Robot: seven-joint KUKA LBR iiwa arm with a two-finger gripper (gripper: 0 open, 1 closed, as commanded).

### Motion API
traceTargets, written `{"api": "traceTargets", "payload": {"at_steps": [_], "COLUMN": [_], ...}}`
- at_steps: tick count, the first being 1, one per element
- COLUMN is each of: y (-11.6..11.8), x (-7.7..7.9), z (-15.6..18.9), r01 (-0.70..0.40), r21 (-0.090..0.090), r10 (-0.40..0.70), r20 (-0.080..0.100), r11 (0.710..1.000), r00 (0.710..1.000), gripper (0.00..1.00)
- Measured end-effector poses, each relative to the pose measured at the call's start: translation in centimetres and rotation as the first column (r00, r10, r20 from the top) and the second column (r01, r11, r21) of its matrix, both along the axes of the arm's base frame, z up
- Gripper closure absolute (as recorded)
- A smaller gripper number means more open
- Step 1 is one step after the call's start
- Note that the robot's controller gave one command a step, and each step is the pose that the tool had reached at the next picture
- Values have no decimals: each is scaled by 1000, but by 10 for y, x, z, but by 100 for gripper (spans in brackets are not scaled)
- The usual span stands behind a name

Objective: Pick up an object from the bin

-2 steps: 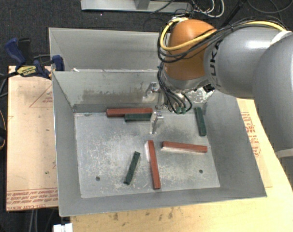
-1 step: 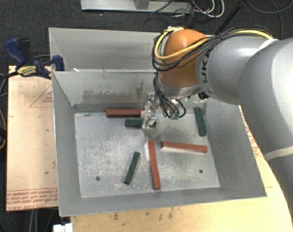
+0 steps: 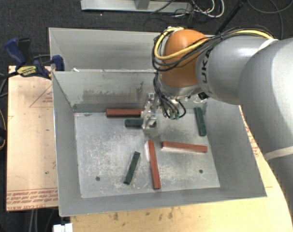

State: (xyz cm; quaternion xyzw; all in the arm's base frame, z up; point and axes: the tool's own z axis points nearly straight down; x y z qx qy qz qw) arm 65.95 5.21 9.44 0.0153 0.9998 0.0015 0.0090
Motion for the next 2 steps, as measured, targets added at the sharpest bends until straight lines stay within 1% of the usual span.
{"api": "traceTargets", "payload": {"at_steps": [1, 2], "y": [12, 0], "x": [-14, -11], "z": [33, 50], "r01": [8, -31], "r21": [-2, -1], "r10": [-8, 31], "r20": [-18, -13], "r11": [1000, 1000], "r00": [1000, 999], "gripper": [100, 100]}}
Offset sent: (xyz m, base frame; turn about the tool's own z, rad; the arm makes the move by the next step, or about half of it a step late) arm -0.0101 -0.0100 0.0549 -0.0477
